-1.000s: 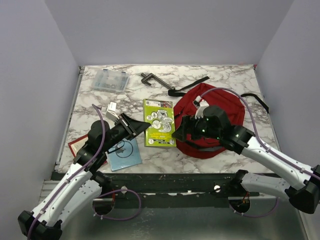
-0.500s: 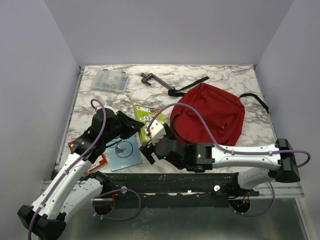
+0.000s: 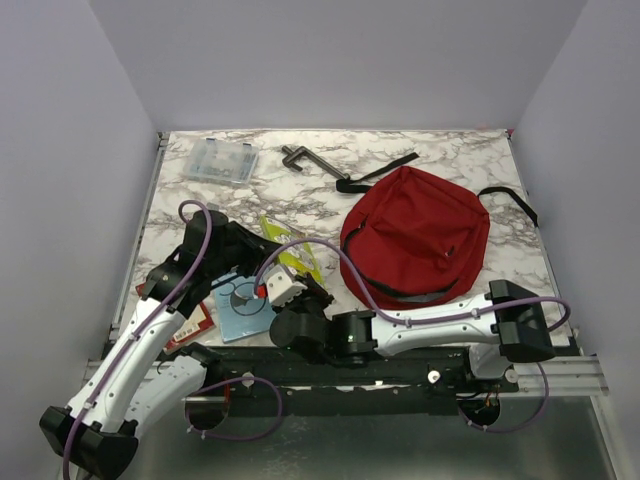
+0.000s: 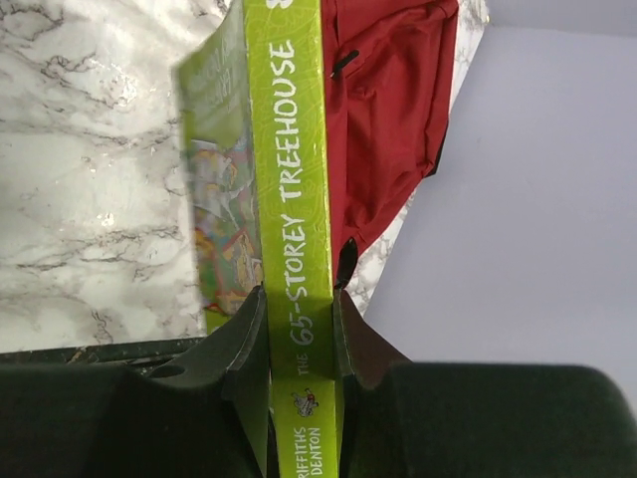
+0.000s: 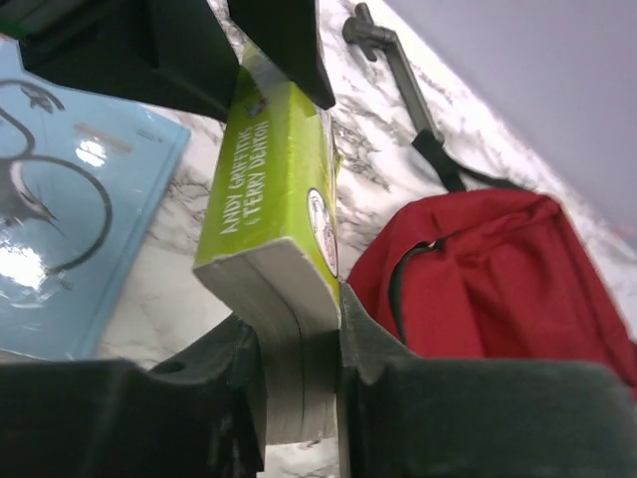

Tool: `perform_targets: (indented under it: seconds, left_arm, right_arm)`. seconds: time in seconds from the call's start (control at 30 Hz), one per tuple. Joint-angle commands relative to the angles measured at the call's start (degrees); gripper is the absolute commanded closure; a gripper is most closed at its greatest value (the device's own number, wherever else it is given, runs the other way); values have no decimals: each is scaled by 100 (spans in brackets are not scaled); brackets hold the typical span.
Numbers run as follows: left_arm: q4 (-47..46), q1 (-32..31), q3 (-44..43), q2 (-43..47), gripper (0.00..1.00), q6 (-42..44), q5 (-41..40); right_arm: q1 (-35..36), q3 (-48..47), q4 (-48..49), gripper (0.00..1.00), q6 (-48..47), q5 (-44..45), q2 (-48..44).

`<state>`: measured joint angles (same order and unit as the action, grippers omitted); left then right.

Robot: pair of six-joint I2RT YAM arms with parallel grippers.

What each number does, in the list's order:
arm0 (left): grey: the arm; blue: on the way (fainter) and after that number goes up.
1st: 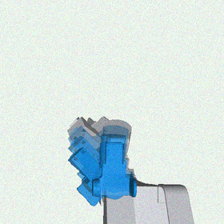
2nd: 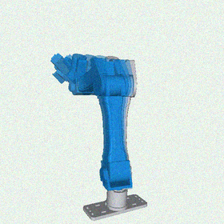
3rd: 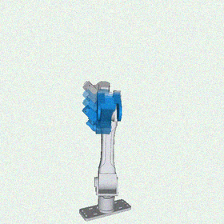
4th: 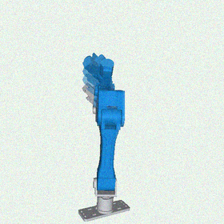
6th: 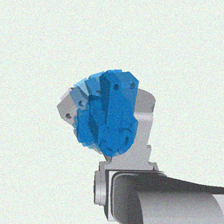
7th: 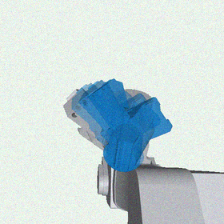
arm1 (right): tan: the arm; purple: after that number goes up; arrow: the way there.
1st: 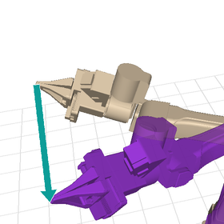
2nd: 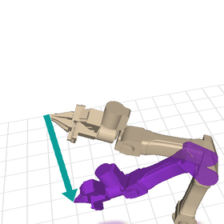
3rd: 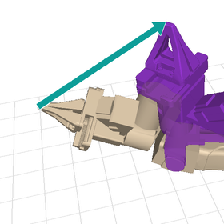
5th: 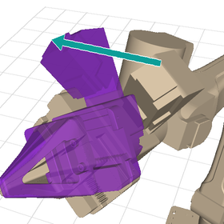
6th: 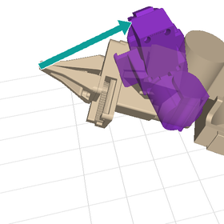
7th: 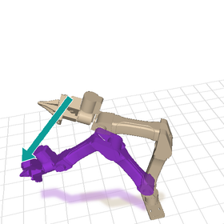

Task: Pack the student bag
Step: Pick up the book from the center of the board.

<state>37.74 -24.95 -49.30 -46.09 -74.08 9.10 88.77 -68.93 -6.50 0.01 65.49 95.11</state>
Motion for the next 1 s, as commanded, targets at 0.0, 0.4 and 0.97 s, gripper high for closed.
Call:
perform_targets:
  seconds: [0.0, 0.4, 0.97]
  left_arm:
    - [-117, 68, -249, -37, 100, -429, 446]
    - [-546, 368, -604, 157, 6, 2067, 523]
    - [-1068, 412, -74, 1422, 2, 4943, 2346]
  right_arm:
    - [-49, 178, 868, 93, -195, 369, -216]
    - [-2473, 1483, 192, 99, 2287, -4707, -2590]
    - [-5810, 2056, 1832, 99, 5034, -12876, -3738]
